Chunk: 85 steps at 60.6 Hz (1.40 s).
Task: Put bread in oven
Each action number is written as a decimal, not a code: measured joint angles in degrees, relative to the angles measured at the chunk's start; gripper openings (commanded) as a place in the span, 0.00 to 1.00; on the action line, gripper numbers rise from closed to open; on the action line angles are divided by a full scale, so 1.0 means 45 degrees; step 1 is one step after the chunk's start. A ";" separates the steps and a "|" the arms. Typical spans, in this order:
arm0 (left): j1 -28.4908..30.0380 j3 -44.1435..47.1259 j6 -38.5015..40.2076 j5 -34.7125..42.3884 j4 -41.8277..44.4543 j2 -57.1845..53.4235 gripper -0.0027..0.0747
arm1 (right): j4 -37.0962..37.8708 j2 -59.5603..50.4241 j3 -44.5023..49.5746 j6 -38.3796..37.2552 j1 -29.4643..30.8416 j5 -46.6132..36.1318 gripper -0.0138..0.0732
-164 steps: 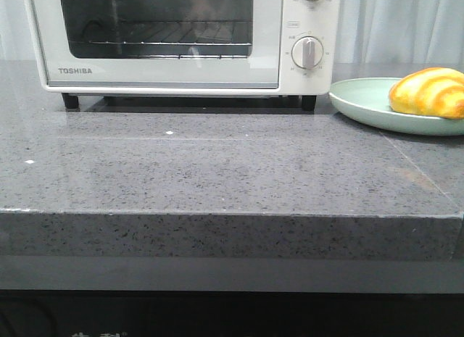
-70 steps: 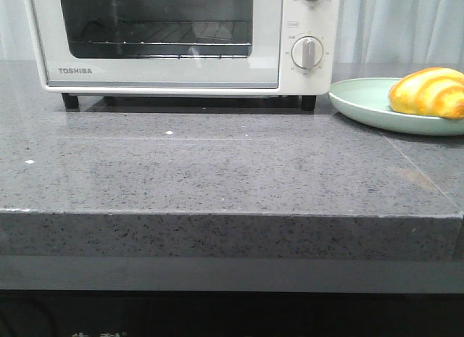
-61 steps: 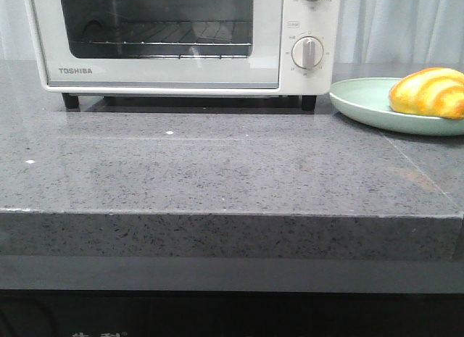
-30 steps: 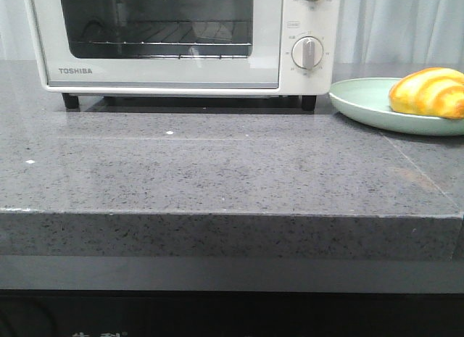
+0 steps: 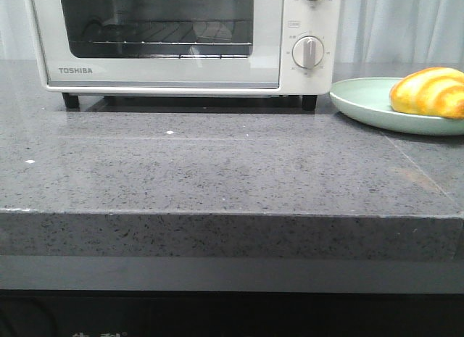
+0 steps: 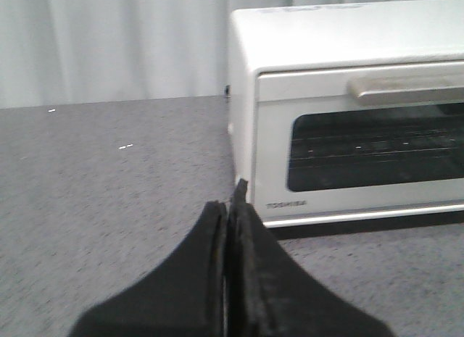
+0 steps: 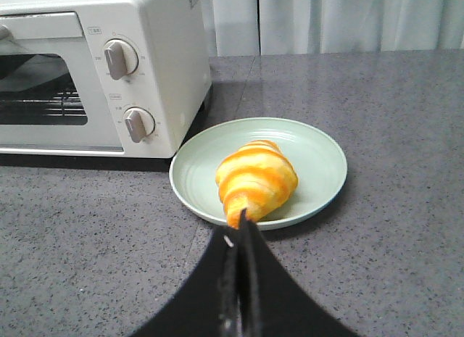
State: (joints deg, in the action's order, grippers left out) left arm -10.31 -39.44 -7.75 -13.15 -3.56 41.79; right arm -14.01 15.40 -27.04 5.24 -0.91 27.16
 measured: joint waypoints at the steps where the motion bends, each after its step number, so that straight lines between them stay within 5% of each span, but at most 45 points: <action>1: -0.0310 -0.0260 -0.0025 0.0073 0.0000 0.0247 0.01 | 0.0000 0.0000 0.0000 0.0000 0.0000 0.0000 0.09; 10: -0.2539 -0.2335 -0.0048 0.0702 0.0000 0.3092 0.01 | 0.0069 0.0000 0.0000 0.0000 0.0000 0.0000 0.09; 21: -0.3814 -0.4674 -0.0048 0.1069 0.0000 0.5881 0.01 | 0.1027 0.0000 0.0000 0.0000 0.0000 0.0000 0.09; 38: -0.3943 -0.7384 -0.0048 0.0650 0.0000 0.8711 0.01 | 0.1368 0.0000 0.0000 0.0000 0.0000 0.0000 0.09; 69: -0.3943 -0.7647 -0.0048 -0.0340 0.0000 0.9574 0.01 | 0.1375 0.0000 0.0000 0.0000 0.0000 0.0000 0.09; 85: -0.3955 -0.7457 -0.0071 -0.2607 -0.0842 0.8605 0.01 | 0.1375 0.0000 0.0000 0.0000 0.0000 0.0000 0.09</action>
State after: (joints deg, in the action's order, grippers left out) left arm -28.10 -73.00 -8.07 -24.88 -7.35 80.52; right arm -7.82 15.40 -27.04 5.24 -0.91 27.16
